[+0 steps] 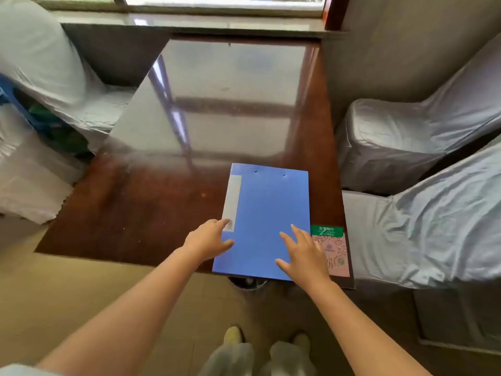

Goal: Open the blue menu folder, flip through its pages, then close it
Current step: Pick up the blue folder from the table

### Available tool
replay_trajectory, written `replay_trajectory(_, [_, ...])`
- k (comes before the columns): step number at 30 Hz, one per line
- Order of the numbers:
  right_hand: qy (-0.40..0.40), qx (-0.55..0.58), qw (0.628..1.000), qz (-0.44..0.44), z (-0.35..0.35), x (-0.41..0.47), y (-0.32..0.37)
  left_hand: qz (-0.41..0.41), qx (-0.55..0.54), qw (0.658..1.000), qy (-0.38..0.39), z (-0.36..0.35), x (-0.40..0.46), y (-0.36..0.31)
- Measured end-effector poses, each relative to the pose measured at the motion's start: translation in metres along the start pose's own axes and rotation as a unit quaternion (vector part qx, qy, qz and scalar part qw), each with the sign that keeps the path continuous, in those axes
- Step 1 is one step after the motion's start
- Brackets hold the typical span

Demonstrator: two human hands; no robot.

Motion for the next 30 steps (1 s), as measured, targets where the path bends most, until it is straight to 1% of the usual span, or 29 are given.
replay_trajectory(5, [0.047, -0.012, 0.999, 0.003, -0.032, -0.003, 0.013, 0.042, -0.005, 0.998, 0.041, -0.024, -0.006, 0.024])
replay_trajectory(8, [0.051, -0.016, 0.999, 0.002, -0.041, -0.001, 0.018, 0.03, -0.023, 0.999, 0.03, -0.028, -0.005, 0.029])
replay_trajectory(9, [0.052, -0.015, 0.999, -0.001, -0.043, -0.001, 0.02, 0.027, -0.045, 0.998, 0.029, -0.029, -0.004, 0.029])
replay_trajectory(11, [0.053, -0.015, 0.998, -0.003, -0.046, 0.0, 0.021, 0.033, -0.127, 0.991, 0.021, -0.03, -0.001, 0.029])
replay_trajectory(13, [0.051, -0.017, 0.999, -0.006, -0.048, 0.0, 0.021, 0.082, -0.241, 0.967, 0.01, -0.032, 0.0, 0.034])
replay_trajectory(14, [0.048, -0.018, 0.999, -0.007, -0.049, 0.001, 0.021, 0.117, -0.302, 0.946, 0.006, -0.034, 0.001, 0.039])
replay_trajectory(16, [0.043, -0.018, 0.999, -0.01, -0.049, 0.002, 0.021, 0.173, -0.415, 0.893, 0.005, -0.037, 0.001, 0.048])
replay_trajectory(17, [0.041, -0.018, 0.999, -0.011, -0.049, 0.002, 0.021, 0.185, -0.46, 0.868, 0.009, -0.039, 0.001, 0.051])
replay_trajectory(18, [0.04, -0.016, 0.999, -0.012, -0.05, 0.002, 0.021, 0.185, -0.491, 0.851, 0.016, -0.039, 0.001, 0.053])
replay_trajectory(20, [0.036, -0.013, 0.999, -0.015, -0.052, 0.001, 0.021, 0.168, -0.507, 0.844, 0.037, -0.037, -0.001, 0.054])
replay_trajectory(23, [0.039, -0.007, 0.999, -0.01, -0.055, 0.0, 0.025, 0.156, -0.498, 0.851, 0.066, -0.035, -0.007, 0.054])
replay_trajectory(26, [0.035, 0.036, 0.999, -0.011, -0.051, 0.0, 0.028, 0.136, -0.51, 0.848, 0.051, -0.03, -0.016, 0.056])
replay_trajectory(28, [0.013, 0.107, 0.994, -0.024, -0.041, 0.002, 0.025, 0.11, -0.553, 0.825, 0.046, -0.021, -0.023, 0.056])
replay_trajectory(30, [-0.039, 0.164, 0.984, -0.06, -0.025, 0.001, 0.014, 0.083, -0.596, 0.796, 0.057, -0.01, -0.029, 0.054])
Point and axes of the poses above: each hand's wrist, its own x-axis towards the middle knuckle, its own z-axis out of the back of the hand, y = z × x, the point moved 4 cm from there along x, towards the middle knuckle, and after that the axes turned 12 degrees about -x, right-handed, at the moved point
